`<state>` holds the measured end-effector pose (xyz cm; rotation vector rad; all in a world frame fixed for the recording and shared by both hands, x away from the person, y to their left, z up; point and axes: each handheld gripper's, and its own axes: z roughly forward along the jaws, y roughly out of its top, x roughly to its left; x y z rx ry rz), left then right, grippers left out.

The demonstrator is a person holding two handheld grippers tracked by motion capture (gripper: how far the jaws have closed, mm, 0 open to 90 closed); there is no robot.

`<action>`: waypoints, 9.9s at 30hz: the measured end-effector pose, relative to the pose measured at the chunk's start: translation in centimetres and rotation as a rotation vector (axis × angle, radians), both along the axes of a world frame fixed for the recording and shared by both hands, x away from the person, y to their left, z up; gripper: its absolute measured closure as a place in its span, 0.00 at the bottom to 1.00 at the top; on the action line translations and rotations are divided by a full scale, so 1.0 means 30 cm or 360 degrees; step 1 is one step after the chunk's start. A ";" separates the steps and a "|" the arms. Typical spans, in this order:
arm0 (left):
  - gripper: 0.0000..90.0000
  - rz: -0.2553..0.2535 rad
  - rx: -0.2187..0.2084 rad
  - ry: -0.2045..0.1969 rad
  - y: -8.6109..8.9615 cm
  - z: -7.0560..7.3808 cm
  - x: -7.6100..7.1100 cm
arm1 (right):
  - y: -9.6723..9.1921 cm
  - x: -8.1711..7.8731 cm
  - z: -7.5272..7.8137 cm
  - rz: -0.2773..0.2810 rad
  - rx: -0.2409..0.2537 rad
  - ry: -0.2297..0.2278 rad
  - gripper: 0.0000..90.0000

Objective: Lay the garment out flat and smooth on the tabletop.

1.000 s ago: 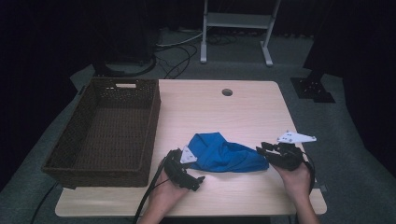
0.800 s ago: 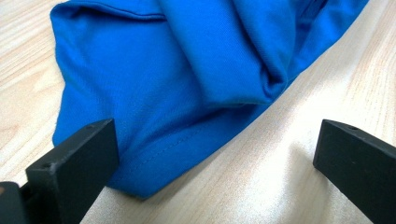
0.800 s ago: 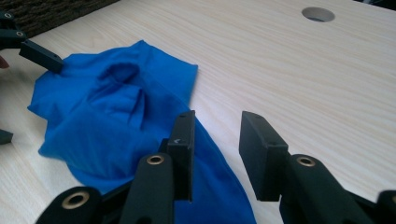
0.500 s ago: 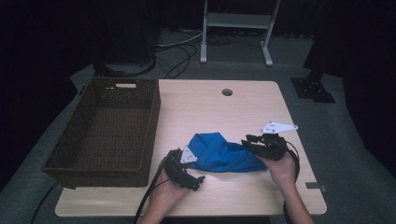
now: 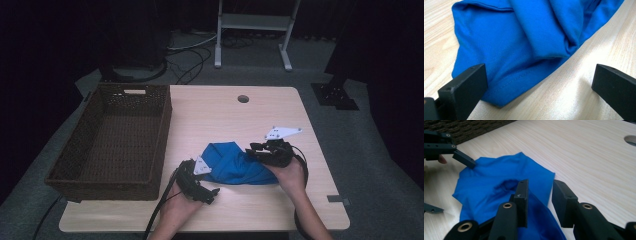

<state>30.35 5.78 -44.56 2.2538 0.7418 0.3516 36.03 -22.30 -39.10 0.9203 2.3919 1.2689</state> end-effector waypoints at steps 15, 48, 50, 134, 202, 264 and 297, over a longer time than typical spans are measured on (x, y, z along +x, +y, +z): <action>0.00 0.0007 -0.0002 -0.0001 -0.001 0.000 -0.001 | 0.073 0.046 -0.024 0.0158 -0.0100 0.0079 0.98; 0.00 0.0025 -0.0002 -0.0002 0.001 0.000 -0.013 | -0.117 0.123 0.006 -0.0143 0.0066 -0.0059 0.99; 0.00 0.0026 -0.0002 -0.0002 0.001 0.000 -0.014 | -0.124 0.132 0.007 -0.0163 0.0073 -0.0065 0.99; 0.00 0.0052 -0.0003 0.0000 0.016 -0.001 -0.041 | -0.280 -0.064 -0.162 -0.0442 -0.0199 0.0093 0.98; 0.00 0.0128 -0.0001 0.0040 0.008 0.004 -0.007 | -0.234 -0.255 -0.169 -0.0044 -0.0198 0.0098 0.37; 0.00 0.0131 -0.0022 0.0024 0.012 -0.001 -0.011 | 0.161 -0.154 -0.068 0.0483 0.0032 -0.0120 0.47; 0.00 0.0133 -0.0026 0.0022 0.011 -0.001 -0.012 | 0.135 -0.101 -0.054 0.0360 0.0065 -0.0104 0.96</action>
